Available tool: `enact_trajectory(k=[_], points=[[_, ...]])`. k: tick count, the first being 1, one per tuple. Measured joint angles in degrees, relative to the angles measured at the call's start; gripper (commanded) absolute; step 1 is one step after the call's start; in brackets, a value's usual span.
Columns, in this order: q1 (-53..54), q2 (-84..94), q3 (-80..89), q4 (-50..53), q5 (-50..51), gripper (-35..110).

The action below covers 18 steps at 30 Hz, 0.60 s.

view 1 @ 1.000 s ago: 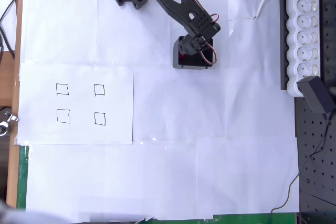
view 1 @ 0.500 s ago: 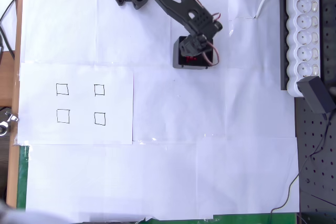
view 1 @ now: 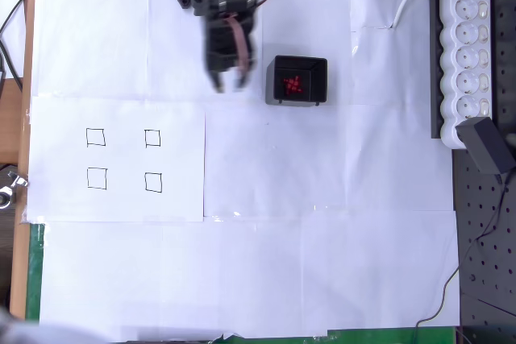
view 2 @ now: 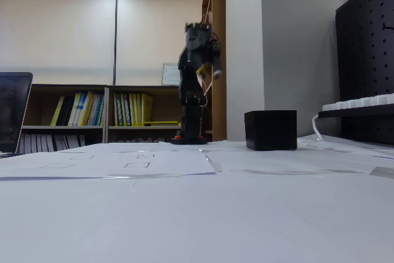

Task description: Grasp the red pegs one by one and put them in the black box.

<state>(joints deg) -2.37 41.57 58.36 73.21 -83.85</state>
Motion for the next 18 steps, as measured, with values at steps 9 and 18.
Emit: enact_trajectory(k=[9, 18], points=[[2.99, -27.07, -40.17, -8.44, 1.05, 0], [2.37, -40.17, -54.32, -8.61, 0.18, 0]])
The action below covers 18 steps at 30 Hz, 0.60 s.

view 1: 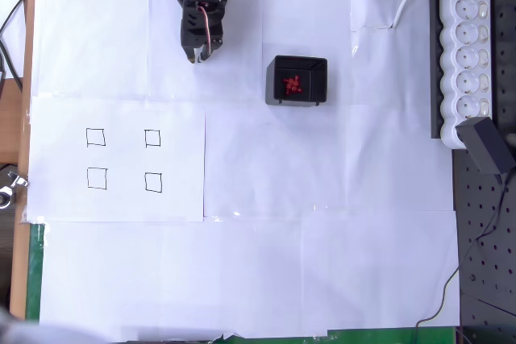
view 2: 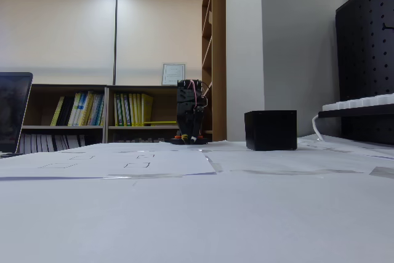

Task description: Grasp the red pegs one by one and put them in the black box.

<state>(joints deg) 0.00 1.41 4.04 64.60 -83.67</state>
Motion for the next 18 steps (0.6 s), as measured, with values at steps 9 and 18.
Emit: enact_trajectory(k=[9, 18], points=[[-1.32, -6.68, -1.93, 7.73, 0.00, 0], [-0.62, -10.81, -1.93, 12.13, -4.04, 0]])
